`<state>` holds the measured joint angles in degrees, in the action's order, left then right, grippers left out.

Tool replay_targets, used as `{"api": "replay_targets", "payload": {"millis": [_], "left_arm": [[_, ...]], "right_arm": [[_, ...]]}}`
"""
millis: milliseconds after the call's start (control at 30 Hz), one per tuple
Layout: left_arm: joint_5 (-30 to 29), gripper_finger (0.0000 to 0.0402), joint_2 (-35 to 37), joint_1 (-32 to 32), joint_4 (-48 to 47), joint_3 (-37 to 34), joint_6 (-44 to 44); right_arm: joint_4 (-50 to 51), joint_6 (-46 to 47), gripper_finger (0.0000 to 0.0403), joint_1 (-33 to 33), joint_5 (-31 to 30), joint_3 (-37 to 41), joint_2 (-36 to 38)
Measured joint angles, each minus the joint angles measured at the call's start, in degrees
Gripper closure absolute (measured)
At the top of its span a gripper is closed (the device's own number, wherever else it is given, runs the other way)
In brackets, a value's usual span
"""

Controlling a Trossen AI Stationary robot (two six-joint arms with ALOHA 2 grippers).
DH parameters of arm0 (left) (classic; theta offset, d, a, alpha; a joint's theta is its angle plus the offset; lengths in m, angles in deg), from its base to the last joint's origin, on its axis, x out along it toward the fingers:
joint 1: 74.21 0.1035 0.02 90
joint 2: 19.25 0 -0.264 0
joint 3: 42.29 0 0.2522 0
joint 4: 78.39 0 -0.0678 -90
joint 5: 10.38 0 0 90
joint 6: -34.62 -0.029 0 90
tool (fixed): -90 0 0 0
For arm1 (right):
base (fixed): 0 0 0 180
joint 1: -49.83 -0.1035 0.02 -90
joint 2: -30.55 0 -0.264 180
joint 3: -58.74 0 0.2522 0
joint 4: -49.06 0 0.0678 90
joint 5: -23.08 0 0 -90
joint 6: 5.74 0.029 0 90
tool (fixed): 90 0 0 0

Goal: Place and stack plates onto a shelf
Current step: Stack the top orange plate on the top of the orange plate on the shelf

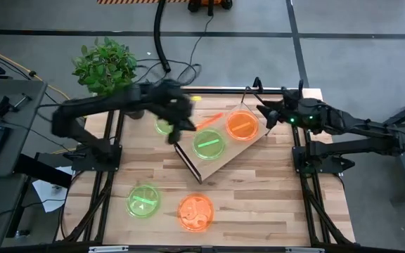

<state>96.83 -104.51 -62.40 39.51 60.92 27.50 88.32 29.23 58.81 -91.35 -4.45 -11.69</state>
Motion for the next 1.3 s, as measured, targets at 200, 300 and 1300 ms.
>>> {"api": "replay_targets", "payload": {"millis": [200,300,1300], "left_arm": [[-4.17,0.0401,-11.57,1.16,8.52,-0.04,-13.55],[-10.39,0.0401,-15.75,0.09,14.14,-0.04,-20.38],[-26.37,0.0392,-35.30,-4.51,41.04,-0.04,-29.76]], "right_arm": [[-12.31,-5.47,0.0197,0.00,-0.01,0.00,1.85],[-17.59,-8.17,0.0197,0.00,-0.07,0.00,3.07],[-24.11,-10.39,0.0197,0.00,-0.11,0.00,3.57]]}}
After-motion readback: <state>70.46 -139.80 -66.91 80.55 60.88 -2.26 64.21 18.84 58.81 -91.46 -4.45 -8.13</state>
